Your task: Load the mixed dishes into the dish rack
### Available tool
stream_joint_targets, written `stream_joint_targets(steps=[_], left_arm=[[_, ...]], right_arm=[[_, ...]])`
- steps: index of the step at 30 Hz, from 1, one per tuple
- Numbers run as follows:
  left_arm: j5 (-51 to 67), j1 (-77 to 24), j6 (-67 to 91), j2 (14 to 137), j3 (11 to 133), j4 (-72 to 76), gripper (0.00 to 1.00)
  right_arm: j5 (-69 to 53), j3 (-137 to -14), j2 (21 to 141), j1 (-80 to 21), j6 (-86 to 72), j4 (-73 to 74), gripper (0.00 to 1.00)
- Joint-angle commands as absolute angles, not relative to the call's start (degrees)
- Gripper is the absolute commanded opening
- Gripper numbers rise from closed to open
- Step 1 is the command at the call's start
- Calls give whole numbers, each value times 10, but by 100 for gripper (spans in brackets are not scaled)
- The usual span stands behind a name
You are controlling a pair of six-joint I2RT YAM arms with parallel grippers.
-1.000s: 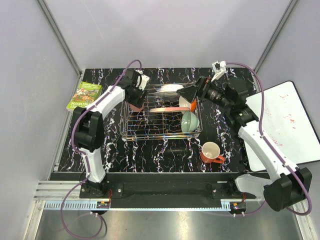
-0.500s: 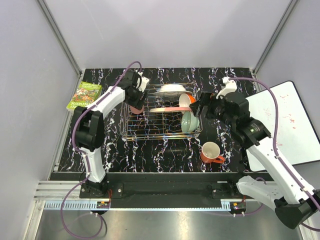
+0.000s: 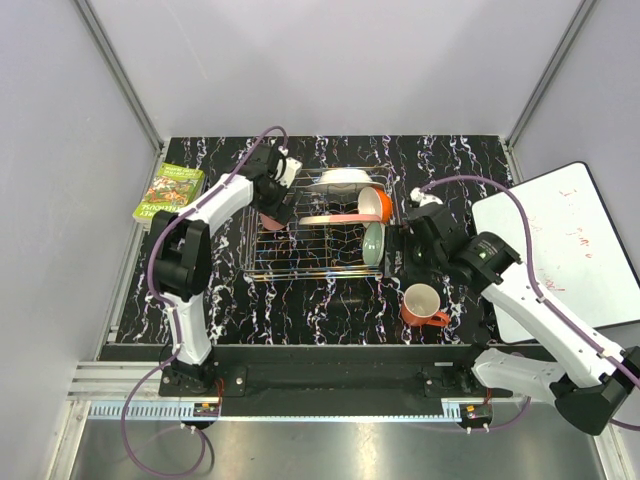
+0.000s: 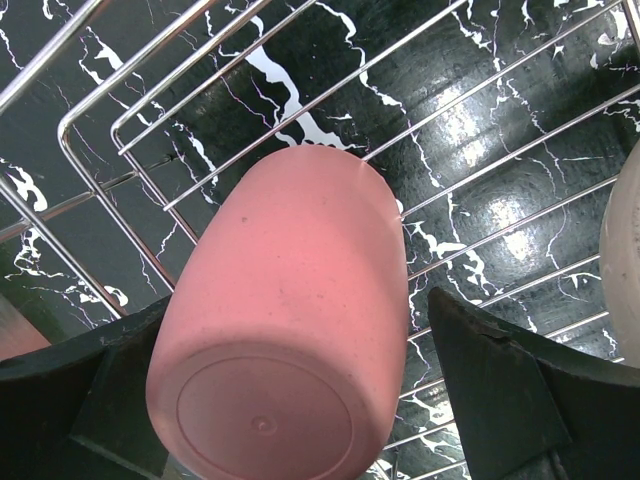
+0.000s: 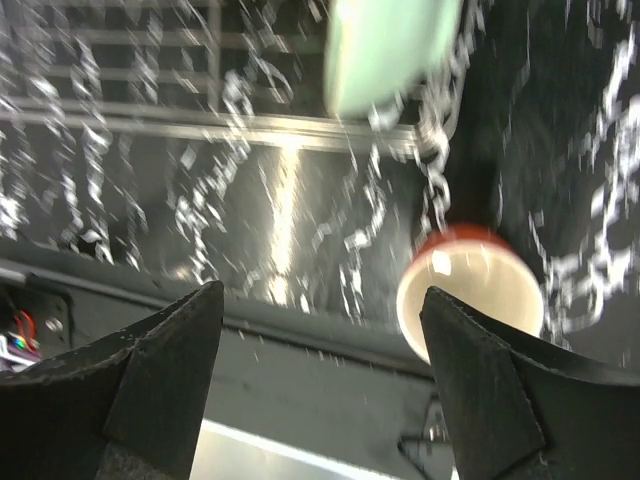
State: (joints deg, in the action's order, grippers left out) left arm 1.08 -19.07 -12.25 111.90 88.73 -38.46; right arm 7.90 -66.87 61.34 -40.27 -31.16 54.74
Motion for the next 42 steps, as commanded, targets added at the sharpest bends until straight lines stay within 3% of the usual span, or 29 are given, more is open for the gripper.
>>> stream_joint_targets(steps=[1,18,35,38,42], left_arm=[[2,-189,-125,1097,896,-374,99],[61,-190,-128,949,918,-435,99],[159,-163,-130,834,878,-469,99],[221,-130,-131,813,869,-468,99],[286,-81,-123,794,858,-469,99]], right_arm=[[72,-650,592,-414,-368,627,87],[78,-505,607,-420,-411,548,73],[101,-449,681,-421,-421,467,59],[95,-444,690,-421,-416,461,50],[72,-453,686,-421,-410,461,21]])
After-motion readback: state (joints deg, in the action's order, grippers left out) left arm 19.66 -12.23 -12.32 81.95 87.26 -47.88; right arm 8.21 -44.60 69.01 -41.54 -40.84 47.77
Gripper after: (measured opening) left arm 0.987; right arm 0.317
